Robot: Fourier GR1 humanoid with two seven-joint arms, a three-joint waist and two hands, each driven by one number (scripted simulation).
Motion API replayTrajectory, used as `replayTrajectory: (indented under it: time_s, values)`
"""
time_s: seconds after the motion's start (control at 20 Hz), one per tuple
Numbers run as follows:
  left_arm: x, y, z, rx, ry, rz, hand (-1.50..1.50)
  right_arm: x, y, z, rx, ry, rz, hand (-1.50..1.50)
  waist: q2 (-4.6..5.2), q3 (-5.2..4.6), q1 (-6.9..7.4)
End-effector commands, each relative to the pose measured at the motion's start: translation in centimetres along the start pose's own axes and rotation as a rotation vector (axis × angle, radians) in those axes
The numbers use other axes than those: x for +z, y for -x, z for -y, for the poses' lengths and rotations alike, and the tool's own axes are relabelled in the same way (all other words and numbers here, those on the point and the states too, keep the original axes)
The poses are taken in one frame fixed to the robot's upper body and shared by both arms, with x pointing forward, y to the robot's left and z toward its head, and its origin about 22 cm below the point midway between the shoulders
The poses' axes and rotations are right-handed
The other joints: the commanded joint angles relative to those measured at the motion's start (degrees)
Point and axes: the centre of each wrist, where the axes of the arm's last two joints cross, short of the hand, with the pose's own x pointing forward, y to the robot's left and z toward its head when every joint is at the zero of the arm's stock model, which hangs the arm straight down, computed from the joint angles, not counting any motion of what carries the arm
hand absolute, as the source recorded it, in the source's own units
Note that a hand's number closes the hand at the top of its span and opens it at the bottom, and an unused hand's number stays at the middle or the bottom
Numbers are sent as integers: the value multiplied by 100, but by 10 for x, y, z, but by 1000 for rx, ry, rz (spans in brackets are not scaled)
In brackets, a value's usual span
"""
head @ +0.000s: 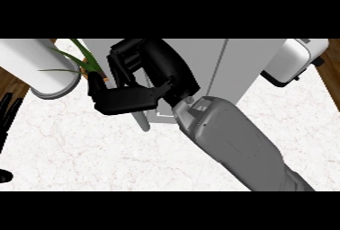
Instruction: Pick up the wine, place it into the cabinet and close the cabinet
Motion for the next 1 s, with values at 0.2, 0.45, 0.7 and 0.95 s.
replayTrajectory:
  time_s: [0.2, 0.45, 0.7, 0.95]
  values:
    - [8, 2, -1, 8, 11, -1, -150, -8, 23, 55, 51, 72, -33, 150, 8, 8, 5]
    - [10, 8, 3, 30, 22, -3, -150, -10, 53, 61, 100, 71, -29, 150, 32, 5, 55]
    - [-7, 2, 12, 16, 38, 12, -150, -11, 46, 85, 99, 90, -15, 150, 40, 8, 39]
    - [-5, 11, 15, 23, 46, -3, -150, -9, 51, 87, 113, 91, -13, 150, 34, 6, 8]
